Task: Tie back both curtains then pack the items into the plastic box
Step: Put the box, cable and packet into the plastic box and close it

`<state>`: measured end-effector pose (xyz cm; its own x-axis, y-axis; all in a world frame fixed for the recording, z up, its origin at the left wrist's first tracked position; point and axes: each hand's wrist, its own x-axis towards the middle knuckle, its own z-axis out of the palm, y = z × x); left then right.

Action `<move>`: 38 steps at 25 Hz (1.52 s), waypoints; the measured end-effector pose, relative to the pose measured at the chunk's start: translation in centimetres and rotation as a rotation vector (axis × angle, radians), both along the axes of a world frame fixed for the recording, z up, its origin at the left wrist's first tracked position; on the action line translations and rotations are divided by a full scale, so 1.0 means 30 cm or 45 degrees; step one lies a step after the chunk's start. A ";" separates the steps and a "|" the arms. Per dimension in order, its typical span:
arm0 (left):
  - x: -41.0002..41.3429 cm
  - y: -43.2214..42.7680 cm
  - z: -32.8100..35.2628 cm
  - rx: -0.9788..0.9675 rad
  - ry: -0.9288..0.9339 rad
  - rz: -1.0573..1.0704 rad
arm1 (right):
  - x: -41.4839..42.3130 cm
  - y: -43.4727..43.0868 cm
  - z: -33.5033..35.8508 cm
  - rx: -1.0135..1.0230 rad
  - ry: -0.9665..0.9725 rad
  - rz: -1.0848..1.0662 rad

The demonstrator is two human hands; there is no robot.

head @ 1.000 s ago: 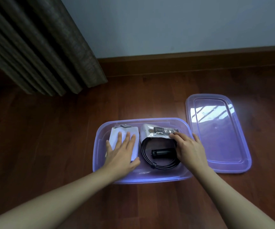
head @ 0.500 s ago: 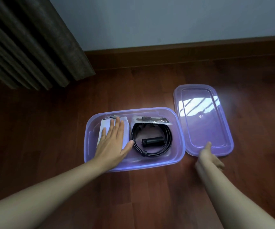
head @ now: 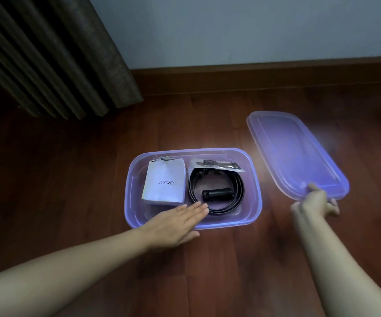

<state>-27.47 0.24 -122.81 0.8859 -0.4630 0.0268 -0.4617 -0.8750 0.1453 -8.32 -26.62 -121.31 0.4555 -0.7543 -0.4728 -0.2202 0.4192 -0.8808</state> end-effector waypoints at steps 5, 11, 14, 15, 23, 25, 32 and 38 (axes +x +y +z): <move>0.100 0.035 0.162 -1.282 0.266 0.952 | 0.049 -0.132 0.064 0.480 -0.345 0.573; 0.237 0.191 0.347 -2.472 0.426 1.366 | -0.025 -0.019 0.168 0.516 -0.195 1.362; 0.188 0.193 0.308 -1.932 0.281 1.406 | -0.069 0.075 0.166 0.225 -0.094 1.365; 0.163 0.200 0.269 -1.785 0.242 1.418 | -0.085 0.098 0.159 0.031 -0.090 1.350; -0.012 0.243 0.108 -1.575 0.267 1.539 | -0.213 0.186 0.053 -0.457 -0.097 1.697; -0.014 0.252 0.092 -1.573 0.281 1.544 | -0.208 0.186 0.044 -0.531 -0.093 1.734; -0.006 0.233 0.065 -1.445 0.222 1.566 | -0.164 0.177 0.045 -0.566 -0.017 1.721; 0.085 0.307 0.055 -1.565 0.477 1.794 | -0.036 0.207 0.032 -0.457 0.302 1.852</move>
<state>-24.91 9.44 -121.16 0.5863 0.6190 -0.5226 0.5899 0.1160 0.7991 -9.42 -20.41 -120.34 0.8251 0.1833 -0.5344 -0.3880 -0.5037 -0.7719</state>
